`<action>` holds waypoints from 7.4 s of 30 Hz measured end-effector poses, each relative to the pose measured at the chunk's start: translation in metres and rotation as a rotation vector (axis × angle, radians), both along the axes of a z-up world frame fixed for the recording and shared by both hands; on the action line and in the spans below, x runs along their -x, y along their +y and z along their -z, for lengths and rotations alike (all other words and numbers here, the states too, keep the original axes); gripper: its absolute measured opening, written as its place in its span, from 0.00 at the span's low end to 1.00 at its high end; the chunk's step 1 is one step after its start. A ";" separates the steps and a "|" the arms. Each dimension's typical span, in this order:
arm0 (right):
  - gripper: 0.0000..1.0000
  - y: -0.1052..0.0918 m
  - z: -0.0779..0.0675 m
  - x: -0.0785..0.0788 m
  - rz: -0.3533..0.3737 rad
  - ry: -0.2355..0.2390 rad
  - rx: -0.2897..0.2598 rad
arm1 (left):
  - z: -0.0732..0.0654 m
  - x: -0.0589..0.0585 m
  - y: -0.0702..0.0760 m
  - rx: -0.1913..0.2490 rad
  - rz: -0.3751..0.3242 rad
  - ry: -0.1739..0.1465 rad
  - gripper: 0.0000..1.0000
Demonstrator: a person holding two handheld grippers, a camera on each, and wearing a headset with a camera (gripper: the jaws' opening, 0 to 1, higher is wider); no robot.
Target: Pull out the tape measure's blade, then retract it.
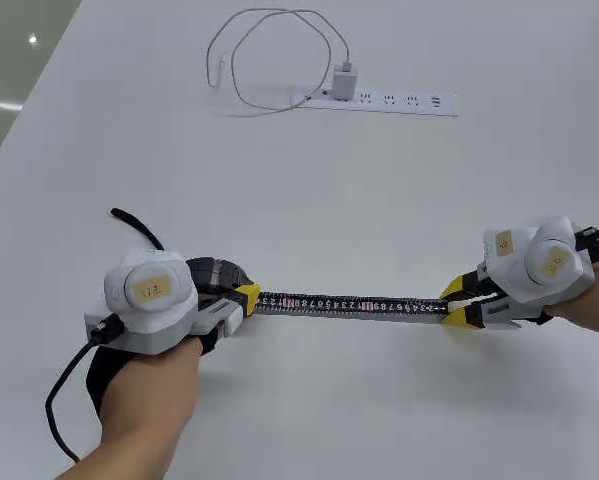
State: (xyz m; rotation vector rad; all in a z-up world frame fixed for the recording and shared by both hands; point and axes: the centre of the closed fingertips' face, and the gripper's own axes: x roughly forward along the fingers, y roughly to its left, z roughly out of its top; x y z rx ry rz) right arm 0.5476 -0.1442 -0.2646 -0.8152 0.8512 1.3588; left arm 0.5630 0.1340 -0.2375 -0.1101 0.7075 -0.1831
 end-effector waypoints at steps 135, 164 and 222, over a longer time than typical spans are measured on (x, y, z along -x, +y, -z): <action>0.09 0.122 -0.004 -0.003 -0.050 0.061 -0.171 | -0.001 0.000 0.002 0.125 -0.006 0.000 0.58; 0.09 0.154 -0.003 -0.004 -0.062 0.071 -0.207 | -0.001 0.000 0.002 0.136 -0.011 0.001 0.59; 0.10 0.214 0.000 0.001 -0.072 0.090 -0.264 | 0.000 -0.001 0.003 0.145 -0.017 0.000 0.59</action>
